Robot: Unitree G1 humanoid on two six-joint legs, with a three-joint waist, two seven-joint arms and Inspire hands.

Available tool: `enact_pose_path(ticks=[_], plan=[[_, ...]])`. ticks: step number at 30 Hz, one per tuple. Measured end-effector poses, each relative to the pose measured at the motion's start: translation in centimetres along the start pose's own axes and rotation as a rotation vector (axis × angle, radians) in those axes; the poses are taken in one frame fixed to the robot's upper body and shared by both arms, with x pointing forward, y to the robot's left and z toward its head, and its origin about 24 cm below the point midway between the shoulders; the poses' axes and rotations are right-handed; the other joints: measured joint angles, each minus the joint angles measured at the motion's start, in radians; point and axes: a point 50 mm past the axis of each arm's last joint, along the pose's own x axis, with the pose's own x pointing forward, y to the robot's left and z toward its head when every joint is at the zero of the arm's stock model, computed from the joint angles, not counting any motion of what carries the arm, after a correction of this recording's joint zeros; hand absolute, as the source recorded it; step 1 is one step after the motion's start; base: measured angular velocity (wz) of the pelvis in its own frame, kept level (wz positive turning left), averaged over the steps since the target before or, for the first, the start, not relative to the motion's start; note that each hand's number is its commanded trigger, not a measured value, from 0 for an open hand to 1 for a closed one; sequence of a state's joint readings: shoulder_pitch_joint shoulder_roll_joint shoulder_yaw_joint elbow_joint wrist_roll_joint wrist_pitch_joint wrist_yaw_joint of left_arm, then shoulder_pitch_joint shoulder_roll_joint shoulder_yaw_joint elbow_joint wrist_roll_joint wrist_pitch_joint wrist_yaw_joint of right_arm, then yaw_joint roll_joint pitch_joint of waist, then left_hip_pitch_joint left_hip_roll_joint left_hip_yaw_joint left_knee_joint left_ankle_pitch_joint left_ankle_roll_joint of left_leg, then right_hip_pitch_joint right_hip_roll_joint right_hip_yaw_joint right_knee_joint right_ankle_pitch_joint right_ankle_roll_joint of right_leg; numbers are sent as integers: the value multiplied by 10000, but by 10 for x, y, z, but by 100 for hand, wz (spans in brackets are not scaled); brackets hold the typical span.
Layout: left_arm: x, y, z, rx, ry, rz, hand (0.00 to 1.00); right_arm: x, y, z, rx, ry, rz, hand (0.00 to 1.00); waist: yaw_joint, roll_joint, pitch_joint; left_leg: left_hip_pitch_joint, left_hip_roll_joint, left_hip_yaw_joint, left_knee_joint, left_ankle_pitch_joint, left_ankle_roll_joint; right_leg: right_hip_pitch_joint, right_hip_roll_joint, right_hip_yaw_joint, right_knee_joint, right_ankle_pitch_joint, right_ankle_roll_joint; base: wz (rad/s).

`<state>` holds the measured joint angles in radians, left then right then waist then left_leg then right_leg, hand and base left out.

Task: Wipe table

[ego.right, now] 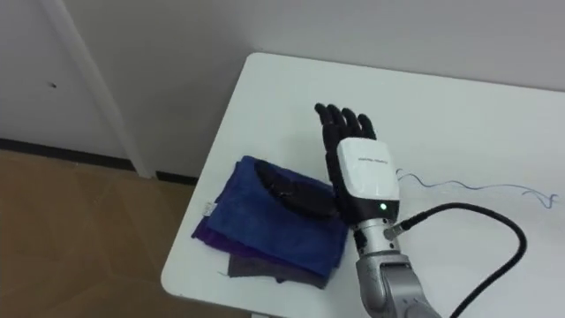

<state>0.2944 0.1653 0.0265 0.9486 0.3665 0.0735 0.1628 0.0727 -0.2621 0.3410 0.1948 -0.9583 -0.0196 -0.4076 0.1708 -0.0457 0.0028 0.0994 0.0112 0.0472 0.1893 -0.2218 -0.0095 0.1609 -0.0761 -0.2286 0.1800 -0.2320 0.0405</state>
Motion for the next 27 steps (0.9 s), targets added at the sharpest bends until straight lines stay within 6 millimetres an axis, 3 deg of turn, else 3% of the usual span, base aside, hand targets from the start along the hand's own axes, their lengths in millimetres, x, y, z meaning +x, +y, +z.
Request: enact_pose_path(ticks=[12, 20, 27], plan=[[2, 1, 8, 203, -295, -246, 0, -19, 36, 0, -812, -83, 2199, 0, 7, -52, 21, -3, -57, -50, 4, 1, 3, 133, -47, -185, -113, 4, 7, 1], [1, 1, 8, 276, -295, -265, 0, -23, 38, -2, -1227, -152, 2156, 0, 13, -15, 22, -19, -68, -65, 26, 1, 4, 134, -49, -185, -114, 4, 7, 0], [2, -1, 5, 318, -70, -329, 0, -26, 40, -4, -1637, -317, 1817, 0, 20, 210, -15, -31, -68, -89, 76, 1, 4, 113, -49, -239, -119, 5, 8, 0]])
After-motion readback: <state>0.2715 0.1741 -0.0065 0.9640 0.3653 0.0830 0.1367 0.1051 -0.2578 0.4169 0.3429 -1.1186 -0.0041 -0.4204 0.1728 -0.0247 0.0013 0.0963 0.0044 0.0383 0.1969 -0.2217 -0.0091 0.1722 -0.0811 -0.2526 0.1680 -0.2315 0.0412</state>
